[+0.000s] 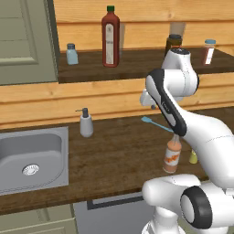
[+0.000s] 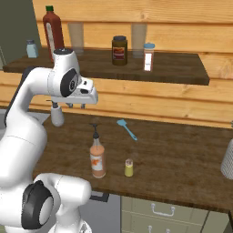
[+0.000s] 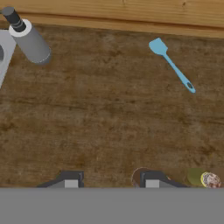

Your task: Put the shaker and condiment bottle from the counter next to their counterparts in the cabinet.

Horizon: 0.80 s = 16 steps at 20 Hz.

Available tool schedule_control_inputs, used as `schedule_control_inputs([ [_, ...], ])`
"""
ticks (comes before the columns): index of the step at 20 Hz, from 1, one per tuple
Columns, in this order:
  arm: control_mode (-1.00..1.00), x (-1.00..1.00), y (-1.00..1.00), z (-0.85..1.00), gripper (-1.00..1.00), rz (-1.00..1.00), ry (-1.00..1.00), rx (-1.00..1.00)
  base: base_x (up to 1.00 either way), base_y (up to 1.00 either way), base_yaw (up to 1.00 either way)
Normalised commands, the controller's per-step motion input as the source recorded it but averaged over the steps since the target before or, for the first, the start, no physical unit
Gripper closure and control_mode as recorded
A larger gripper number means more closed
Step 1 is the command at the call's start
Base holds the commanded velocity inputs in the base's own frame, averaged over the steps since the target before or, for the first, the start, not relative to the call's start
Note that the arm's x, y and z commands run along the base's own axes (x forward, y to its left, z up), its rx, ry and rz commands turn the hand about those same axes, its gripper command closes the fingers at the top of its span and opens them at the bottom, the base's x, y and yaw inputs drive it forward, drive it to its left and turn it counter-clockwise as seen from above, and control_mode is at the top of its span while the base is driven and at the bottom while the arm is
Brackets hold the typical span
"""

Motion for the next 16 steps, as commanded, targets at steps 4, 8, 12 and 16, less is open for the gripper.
schedule_control_inputs([
  [4, -1.00, 0.00, 0.00, 0.00, -1.00, 0.00, -0.01, 0.00, 0.00, 0.00, 0.00],
  [8, -1.00, -0.01, -0.01, 0.00, -1.00, 0.00, -0.01, 0.00, 0.00, 0.00, 0.00],
  [12, -1.00, -0.01, -0.05, 0.00, -1.00, 0.00, 0.00, 0.00, 0.00, 0.00, 0.00],
  [16, -1.00, -0.09, -0.14, 0.00, -1.00, 0.00, -0.01, 0.03, 0.00, 0.00, 0.00],
])
